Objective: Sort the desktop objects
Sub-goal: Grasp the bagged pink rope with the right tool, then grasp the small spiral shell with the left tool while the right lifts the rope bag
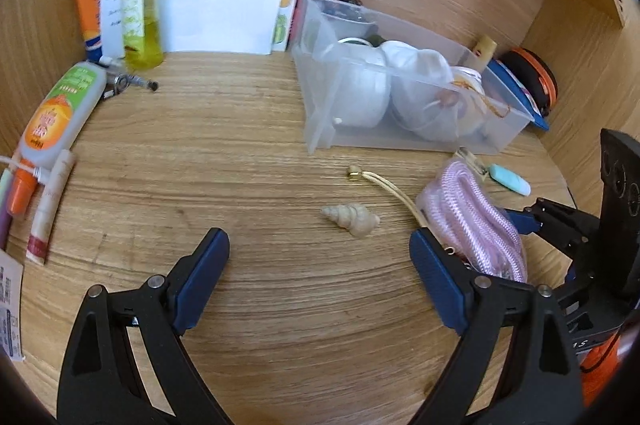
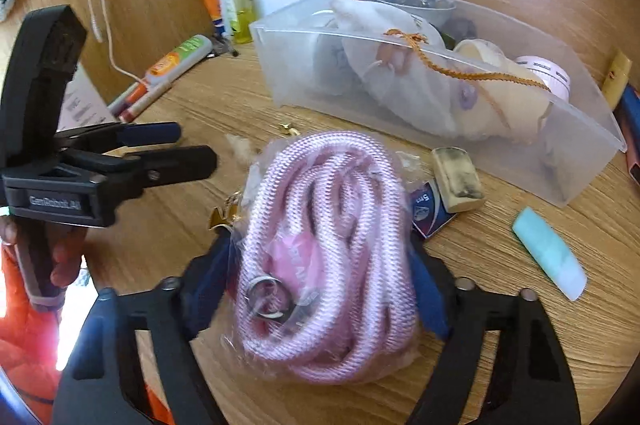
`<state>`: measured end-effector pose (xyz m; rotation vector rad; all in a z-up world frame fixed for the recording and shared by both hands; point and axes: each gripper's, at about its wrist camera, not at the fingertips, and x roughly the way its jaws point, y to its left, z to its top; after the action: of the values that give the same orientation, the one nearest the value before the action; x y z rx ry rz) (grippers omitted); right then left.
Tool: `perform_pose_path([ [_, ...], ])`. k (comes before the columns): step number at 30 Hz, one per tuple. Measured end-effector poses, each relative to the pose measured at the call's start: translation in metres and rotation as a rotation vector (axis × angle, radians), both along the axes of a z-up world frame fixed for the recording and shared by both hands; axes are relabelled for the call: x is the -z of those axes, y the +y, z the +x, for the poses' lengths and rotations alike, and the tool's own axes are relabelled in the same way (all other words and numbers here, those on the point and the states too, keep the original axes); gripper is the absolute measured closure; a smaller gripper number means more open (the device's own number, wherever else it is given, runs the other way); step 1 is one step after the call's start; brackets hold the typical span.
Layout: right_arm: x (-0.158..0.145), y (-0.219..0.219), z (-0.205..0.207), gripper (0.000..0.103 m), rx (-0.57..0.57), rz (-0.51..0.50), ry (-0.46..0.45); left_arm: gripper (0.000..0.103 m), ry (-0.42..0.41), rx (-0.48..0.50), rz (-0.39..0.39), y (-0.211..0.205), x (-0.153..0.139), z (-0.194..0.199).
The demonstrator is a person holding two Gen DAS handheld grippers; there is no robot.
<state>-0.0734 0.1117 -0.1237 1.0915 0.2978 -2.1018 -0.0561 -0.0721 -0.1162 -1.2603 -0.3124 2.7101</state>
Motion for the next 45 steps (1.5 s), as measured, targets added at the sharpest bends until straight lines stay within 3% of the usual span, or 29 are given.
perform_pose_path([
  [6,-0.003,0.007,0.003,0.046,-0.001,-0.038,-0.009,0.011,-0.007,0.01,-0.009,0.006,-0.001,-0.008],
  [16,-0.024,0.047,-0.001,0.048,0.07,-0.164,-0.011,0.011,-0.035,0.01,-0.065,0.018,0.001,-0.02],
  [19,-0.027,0.055,-0.002,0.047,0.098,-0.129,0.02,0.011,-0.042,0.009,-0.084,0.021,0.002,-0.022],
  [26,-0.012,0.071,-0.004,0.044,0.13,-0.054,-0.001,0.011,-0.01,0.007,-0.143,0.027,-0.003,-0.021],
  [37,-0.02,0.089,0.006,0.036,0.15,-0.039,0.024,0.049,-0.006,0.039,-0.179,0.039,-0.001,-0.025],
  [43,-0.01,0.085,0.004,0.036,0.146,-0.01,-0.004,0.063,-0.004,0.062,-0.187,0.044,0.001,-0.026],
  [45,-0.007,0.081,0.001,0.036,0.145,-0.005,-0.011,0.063,0.001,0.061,-0.192,0.045,0.001,-0.025],
])
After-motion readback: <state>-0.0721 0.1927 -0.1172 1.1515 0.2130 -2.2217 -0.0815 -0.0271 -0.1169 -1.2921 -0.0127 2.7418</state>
